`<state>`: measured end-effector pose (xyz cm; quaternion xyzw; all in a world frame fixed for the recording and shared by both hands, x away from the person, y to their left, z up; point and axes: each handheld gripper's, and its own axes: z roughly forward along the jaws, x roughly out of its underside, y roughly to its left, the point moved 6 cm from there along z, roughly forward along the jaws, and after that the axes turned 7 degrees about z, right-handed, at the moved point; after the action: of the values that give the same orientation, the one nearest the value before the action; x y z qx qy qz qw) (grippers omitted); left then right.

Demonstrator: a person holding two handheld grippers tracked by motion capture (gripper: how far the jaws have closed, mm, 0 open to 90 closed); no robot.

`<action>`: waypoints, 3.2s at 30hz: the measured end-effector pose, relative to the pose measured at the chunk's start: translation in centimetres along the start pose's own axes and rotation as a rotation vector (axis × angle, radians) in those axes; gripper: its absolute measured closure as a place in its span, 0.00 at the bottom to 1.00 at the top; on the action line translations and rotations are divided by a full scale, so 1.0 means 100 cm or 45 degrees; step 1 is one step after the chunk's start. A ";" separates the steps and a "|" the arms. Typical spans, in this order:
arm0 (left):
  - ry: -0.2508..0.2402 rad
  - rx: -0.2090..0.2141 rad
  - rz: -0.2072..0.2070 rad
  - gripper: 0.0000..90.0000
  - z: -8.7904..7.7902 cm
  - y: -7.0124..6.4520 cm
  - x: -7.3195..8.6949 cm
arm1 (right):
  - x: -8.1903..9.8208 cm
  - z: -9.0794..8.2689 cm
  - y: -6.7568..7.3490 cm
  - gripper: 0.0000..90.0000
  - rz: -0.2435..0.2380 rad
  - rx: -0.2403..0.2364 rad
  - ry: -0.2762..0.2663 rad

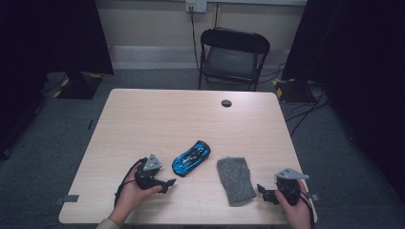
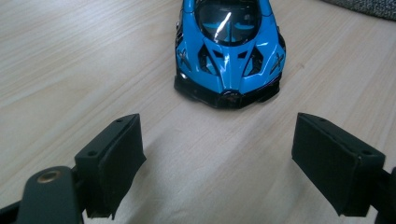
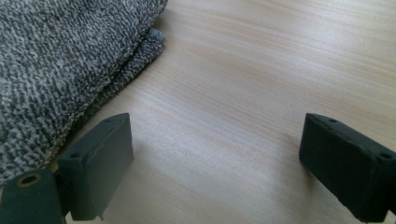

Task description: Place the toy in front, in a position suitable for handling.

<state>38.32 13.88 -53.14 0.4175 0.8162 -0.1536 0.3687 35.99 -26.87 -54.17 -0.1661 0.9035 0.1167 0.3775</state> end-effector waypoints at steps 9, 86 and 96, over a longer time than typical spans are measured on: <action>-0.030 0.002 -0.001 0.18 0.011 0.000 -0.012 | 0.000 0.000 0.000 0.10 0.001 -0.001 0.001; -0.011 0.009 0.041 0.28 0.020 -0.006 -0.010 | -0.066 0.016 0.092 0.23 -0.031 -0.183 -0.004; -0.018 0.010 0.046 0.28 0.019 -0.005 -0.008 | -0.054 0.032 0.093 0.24 -0.041 -0.167 0.044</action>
<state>39.12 12.04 -53.85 0.4327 0.8052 -0.1531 0.3755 37.99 -16.16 -51.68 -0.2071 0.8975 0.1665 0.3521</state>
